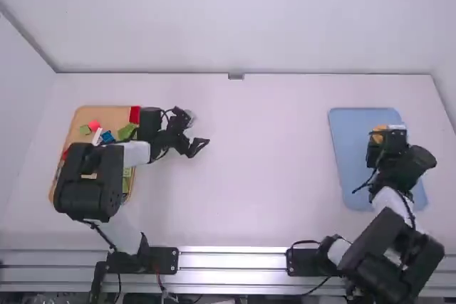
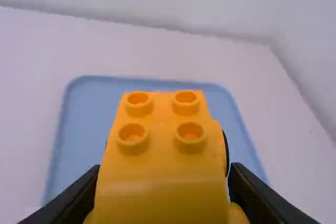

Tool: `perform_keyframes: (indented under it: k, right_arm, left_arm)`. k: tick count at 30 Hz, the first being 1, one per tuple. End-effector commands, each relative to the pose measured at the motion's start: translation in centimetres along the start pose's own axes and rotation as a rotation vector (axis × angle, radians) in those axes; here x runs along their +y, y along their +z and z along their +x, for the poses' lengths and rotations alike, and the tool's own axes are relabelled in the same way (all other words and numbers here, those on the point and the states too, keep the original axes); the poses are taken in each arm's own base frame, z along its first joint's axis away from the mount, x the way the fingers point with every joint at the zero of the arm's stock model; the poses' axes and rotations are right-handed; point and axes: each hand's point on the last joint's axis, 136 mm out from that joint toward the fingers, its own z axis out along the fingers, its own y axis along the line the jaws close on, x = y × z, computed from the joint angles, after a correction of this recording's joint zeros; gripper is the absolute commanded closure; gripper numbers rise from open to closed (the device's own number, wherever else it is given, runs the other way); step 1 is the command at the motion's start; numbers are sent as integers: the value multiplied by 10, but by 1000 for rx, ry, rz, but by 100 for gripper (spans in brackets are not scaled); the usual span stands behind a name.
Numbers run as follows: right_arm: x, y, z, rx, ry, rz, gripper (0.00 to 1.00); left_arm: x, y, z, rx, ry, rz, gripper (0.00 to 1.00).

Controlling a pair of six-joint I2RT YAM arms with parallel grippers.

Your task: Assemble lego blocks to make yellow taxi

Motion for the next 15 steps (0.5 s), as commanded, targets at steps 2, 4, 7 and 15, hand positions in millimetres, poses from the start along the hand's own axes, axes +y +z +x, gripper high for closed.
perform_keyframes:
  k: [2,4,7,15]
  right_arm:
    - [4,14,36,51,145,-63,63]
    - [2,22,49,86,177,-70,63]
    - [1,35,63,151,214,-97,62]
    - [-2,51,57,361,232,-105,2]
  left_arm:
    - [-1,-2,4,2,-32,-5,1]
    - [0,-2,4,3,-61,-16,1]
    - [16,-3,8,26,-160,-108,1]
    - [27,-11,2,20,-241,-188,1]
